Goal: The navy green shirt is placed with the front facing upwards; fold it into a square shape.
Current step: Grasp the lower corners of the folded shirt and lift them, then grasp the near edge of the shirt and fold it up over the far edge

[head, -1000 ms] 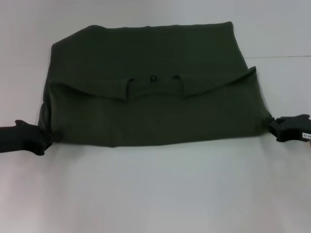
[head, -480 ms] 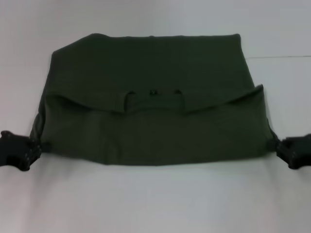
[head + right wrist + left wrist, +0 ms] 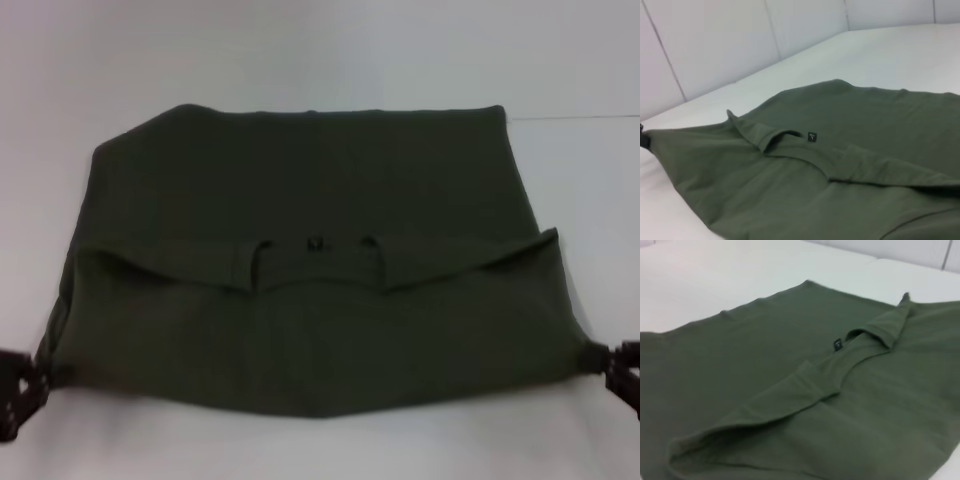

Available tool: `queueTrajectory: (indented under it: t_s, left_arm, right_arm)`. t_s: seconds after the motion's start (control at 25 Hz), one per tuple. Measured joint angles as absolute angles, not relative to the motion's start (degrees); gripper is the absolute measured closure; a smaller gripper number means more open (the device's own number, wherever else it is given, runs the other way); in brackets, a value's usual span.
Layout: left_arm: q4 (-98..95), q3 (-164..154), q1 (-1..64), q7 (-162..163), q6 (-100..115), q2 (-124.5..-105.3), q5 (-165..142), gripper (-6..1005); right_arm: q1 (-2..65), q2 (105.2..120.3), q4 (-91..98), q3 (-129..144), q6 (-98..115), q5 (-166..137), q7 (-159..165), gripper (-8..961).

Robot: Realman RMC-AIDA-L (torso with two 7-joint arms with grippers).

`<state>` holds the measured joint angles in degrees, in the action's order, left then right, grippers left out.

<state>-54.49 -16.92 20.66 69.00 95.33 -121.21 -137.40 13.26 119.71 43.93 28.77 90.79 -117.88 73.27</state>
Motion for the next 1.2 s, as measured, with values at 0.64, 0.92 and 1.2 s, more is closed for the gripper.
queueTrajectory:
  t_s: [0.64,0.92,1.2]
  left_arm:
    - [-56.4,-11.3,11.6,57.3,114.3,-123.71,-137.5,905]
    - [-55.6,-8.2,11.8,57.7,114.4,-123.43,-138.0,901]
    - [-53.6,-4.3,12.8,60.2,112.9,-122.53,-137.8,896]
  right_arm:
    - [3.8,119.96,43.2,23.6,101.7,-118.1,63.0,920]
    - [4.7,119.78,43.3,22.3,101.6,-118.1,65.1,920]
    - [7.8,119.54,45.4,21.5,101.3,-120.2,72.6,920]
